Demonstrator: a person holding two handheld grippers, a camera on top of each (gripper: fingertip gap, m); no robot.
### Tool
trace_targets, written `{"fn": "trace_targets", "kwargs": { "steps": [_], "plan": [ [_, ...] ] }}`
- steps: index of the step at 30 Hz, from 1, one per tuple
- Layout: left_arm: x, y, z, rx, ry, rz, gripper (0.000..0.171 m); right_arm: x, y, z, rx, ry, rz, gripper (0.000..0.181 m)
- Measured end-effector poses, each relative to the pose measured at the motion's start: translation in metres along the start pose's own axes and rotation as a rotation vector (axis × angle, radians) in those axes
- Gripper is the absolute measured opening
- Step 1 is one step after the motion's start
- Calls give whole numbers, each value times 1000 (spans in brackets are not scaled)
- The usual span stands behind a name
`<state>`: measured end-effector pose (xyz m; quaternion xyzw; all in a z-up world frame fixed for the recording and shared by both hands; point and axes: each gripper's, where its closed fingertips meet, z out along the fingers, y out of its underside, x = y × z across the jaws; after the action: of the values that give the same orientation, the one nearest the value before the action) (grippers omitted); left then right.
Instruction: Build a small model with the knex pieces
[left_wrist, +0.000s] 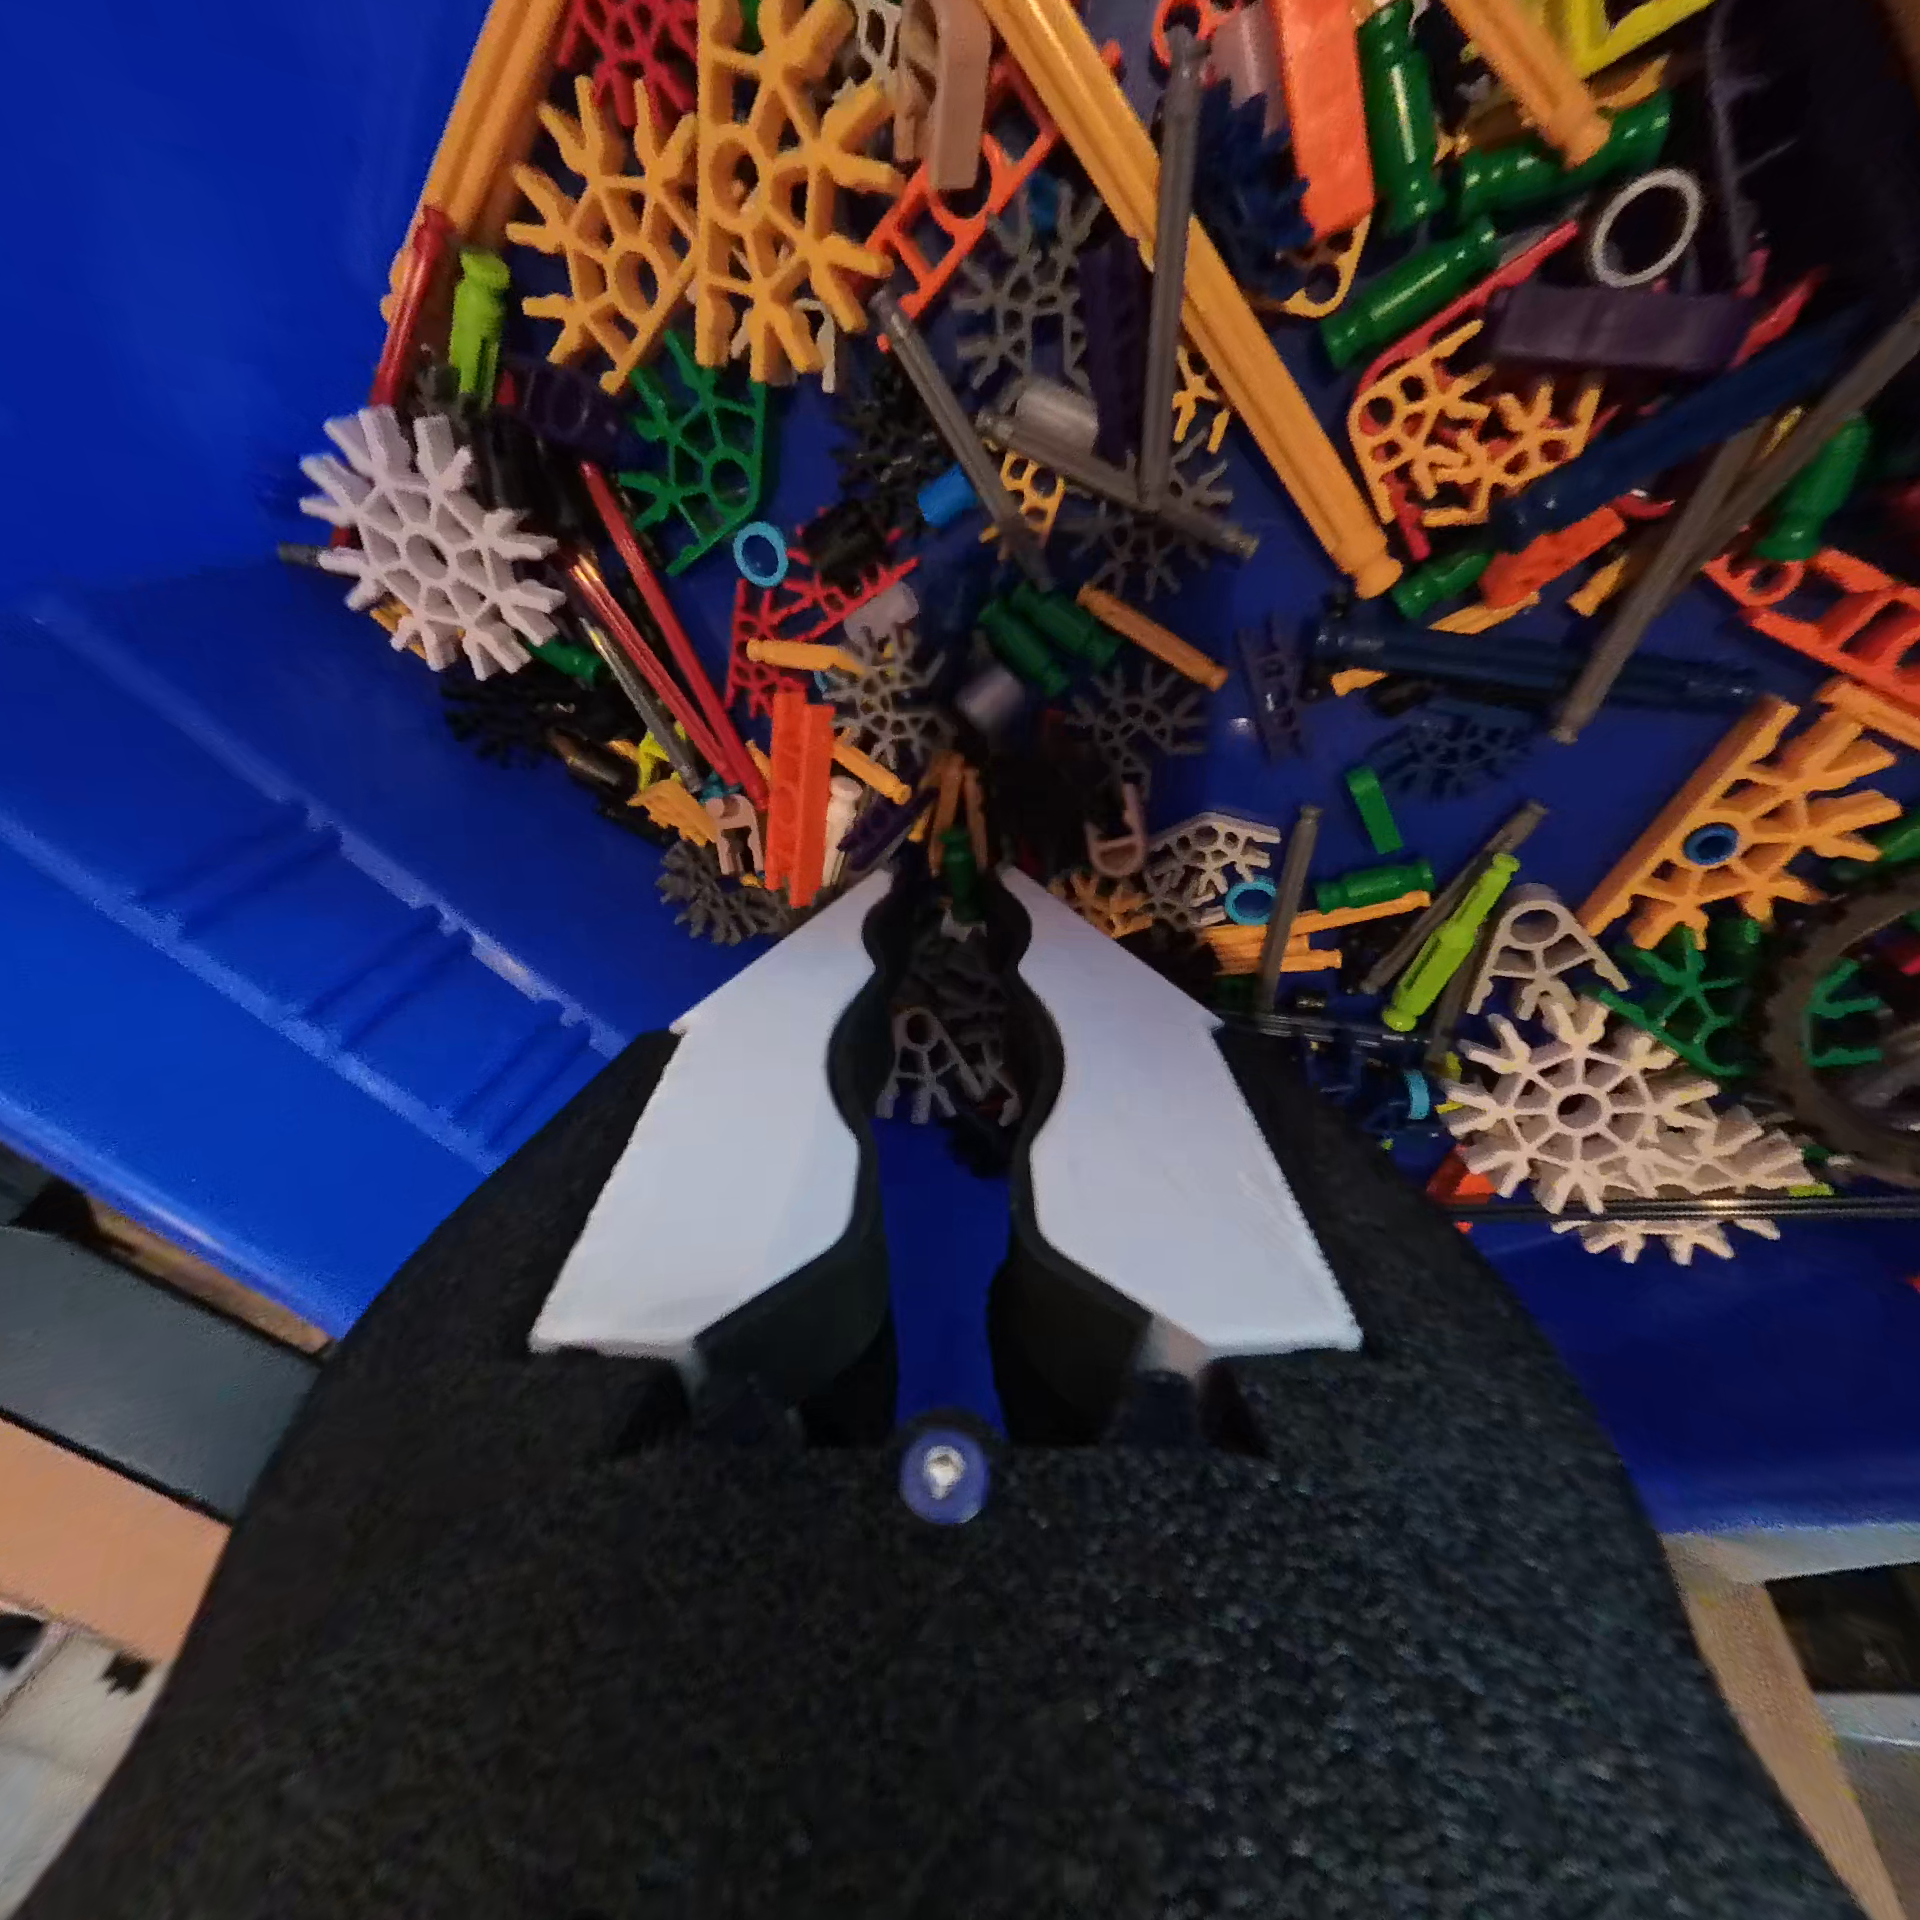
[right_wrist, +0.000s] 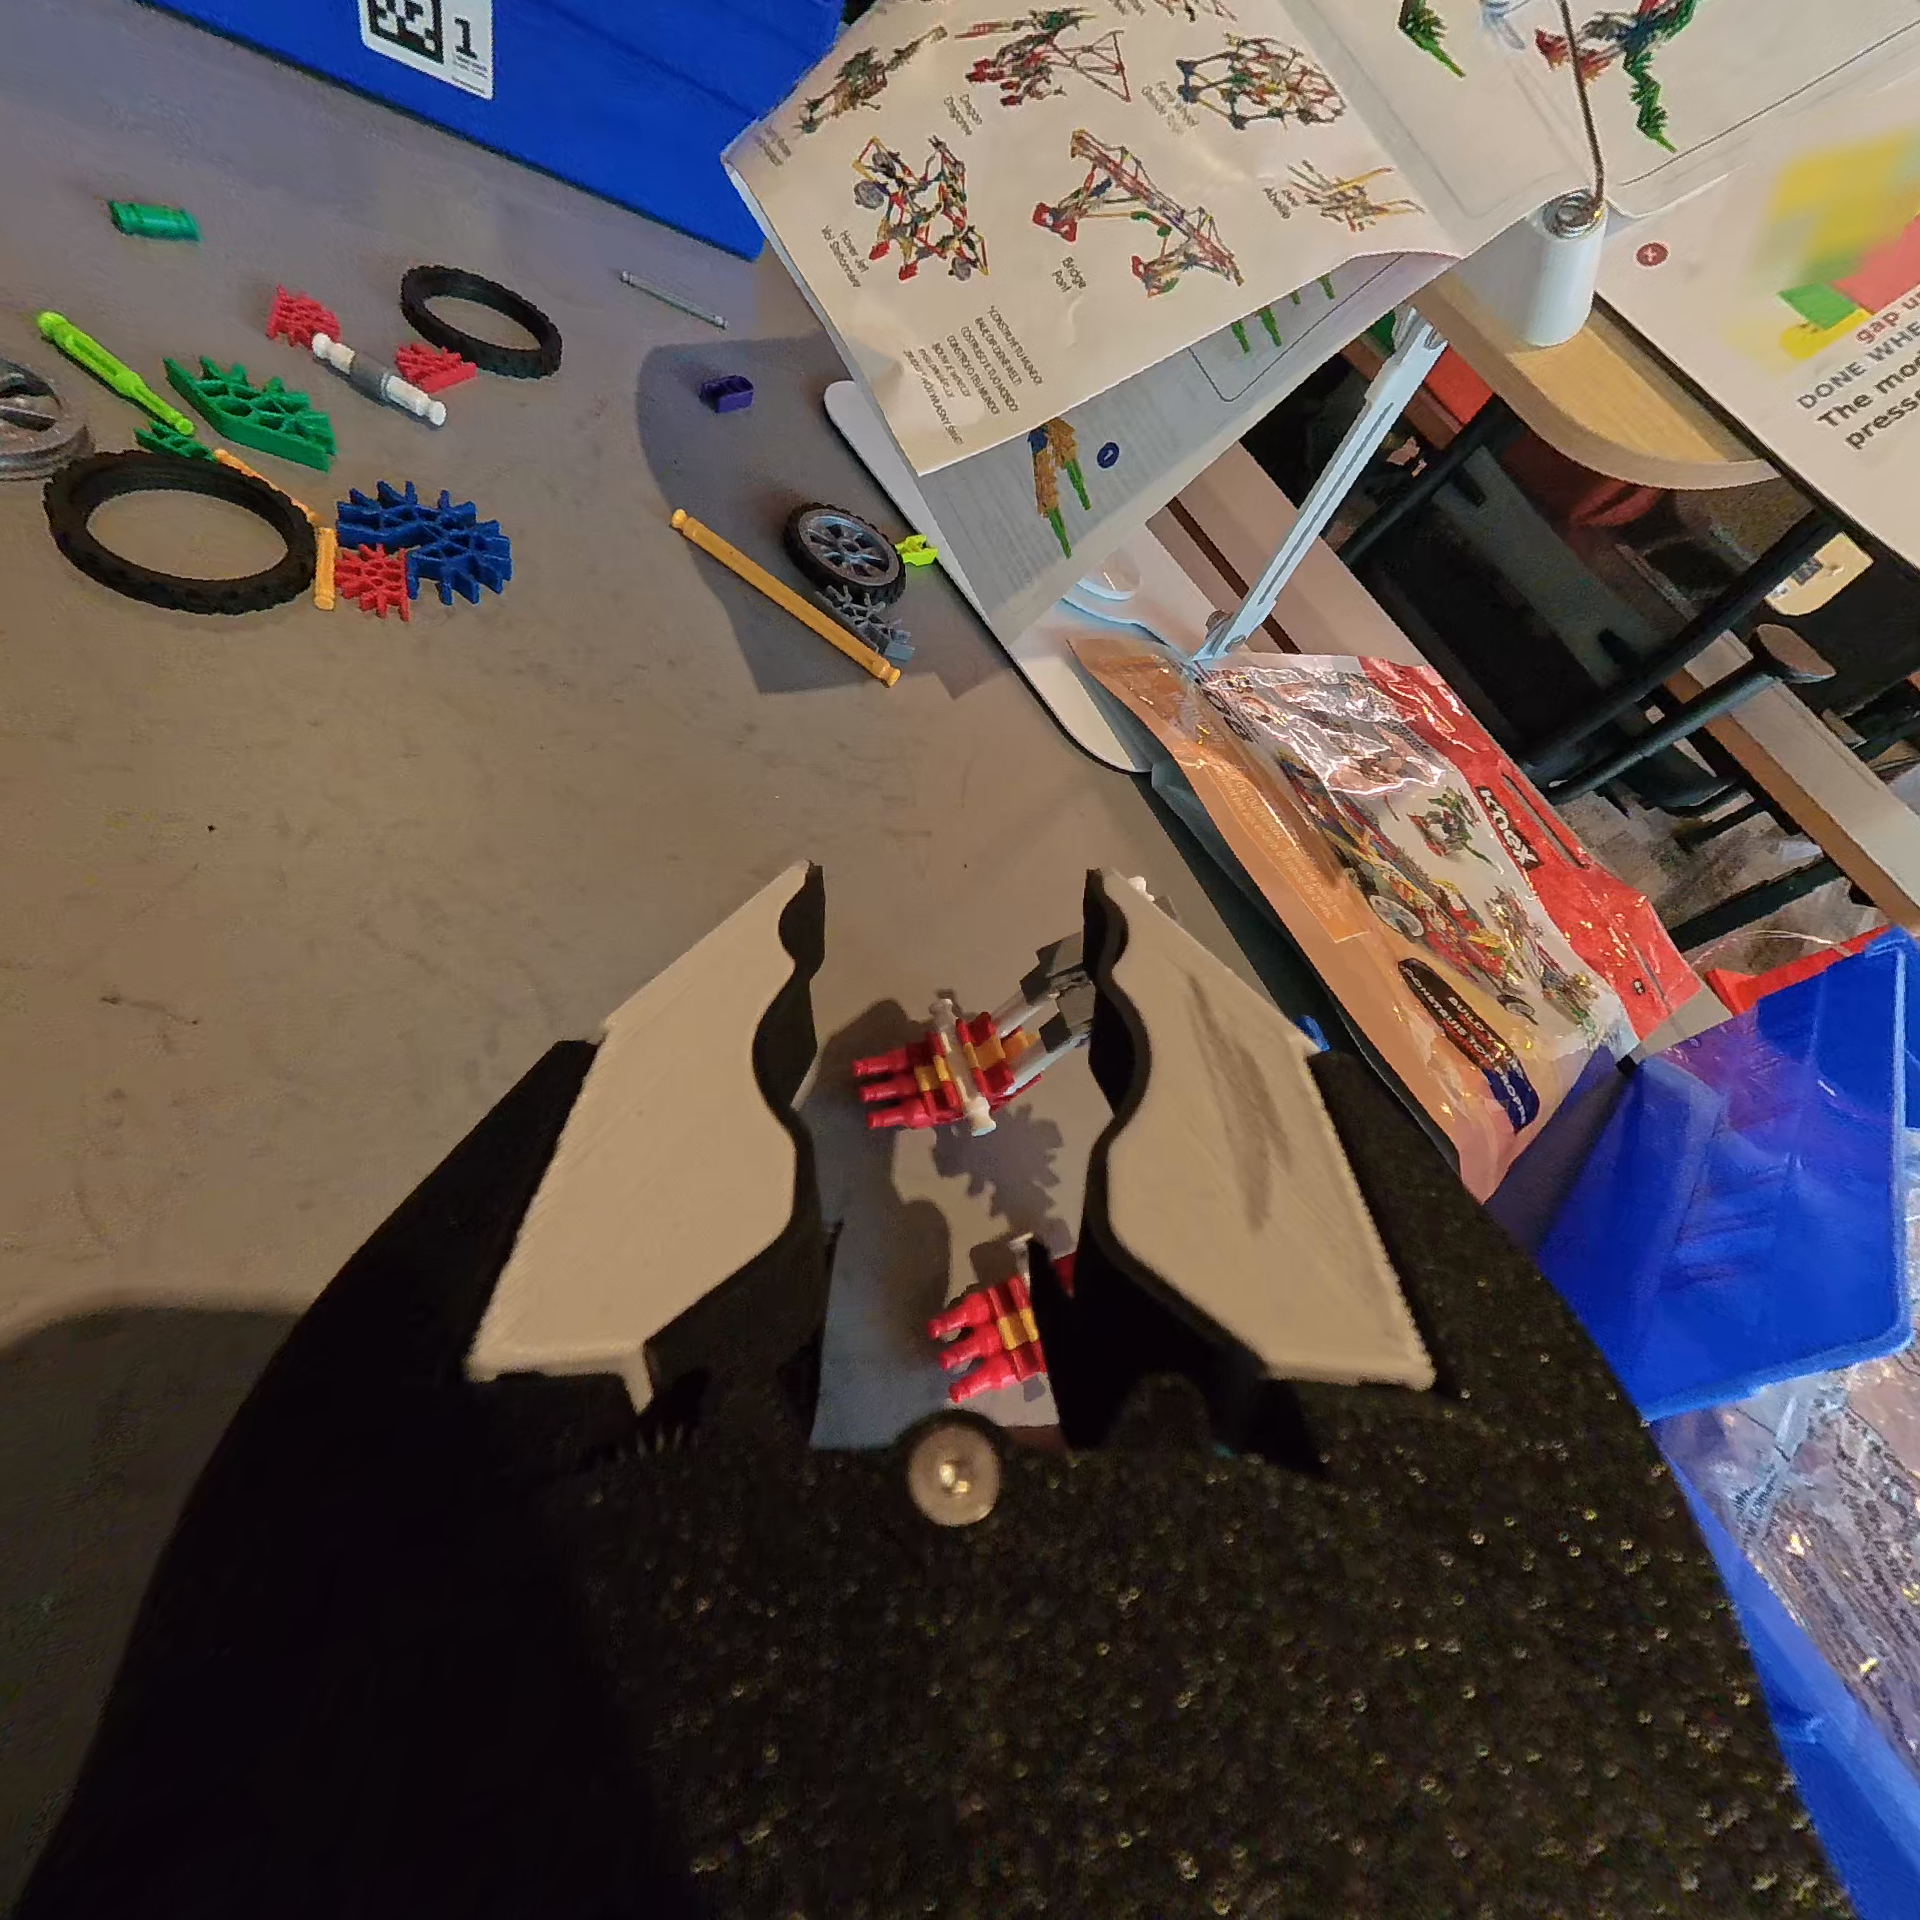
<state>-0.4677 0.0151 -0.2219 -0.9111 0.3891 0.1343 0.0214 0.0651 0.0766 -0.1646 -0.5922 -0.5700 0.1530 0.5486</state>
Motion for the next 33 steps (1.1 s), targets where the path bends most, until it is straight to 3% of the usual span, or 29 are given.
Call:
{"fn": "trace_targets", "kwargs": {
  "steps": [12, 16, 19, 22, 25, 29, 33],
  "plan": [
    [1, -9, -12, 30, -27, 14, 6, 0, -2, -1, 2, 5, -10, 50],
    [2, -30, -50, 142, -78, 10, 5, 0, -1, -1, -2, 7, -15, 50],
    [18, -60, -94, 278, -88, 38, 5, 0, -2, -2, 1, 8, -15, 50],
    [57, -100, -136, 416, -52, 121, 5, 0, -2, -1, 1, 6, -16, 50],
    [122, -142, -153, 485, 58, 273, 5, -1, -2, -1, -1, 4, -16, 50],
    [199, -178, -136, 472, 167, 458, 6, -1, -2, -2, -1, 7, -18, 50],
    [246, -191, -108, 435, 291, 536, 6, -1, -3, -2, 3, 8, -21, 50]
  ]
}}
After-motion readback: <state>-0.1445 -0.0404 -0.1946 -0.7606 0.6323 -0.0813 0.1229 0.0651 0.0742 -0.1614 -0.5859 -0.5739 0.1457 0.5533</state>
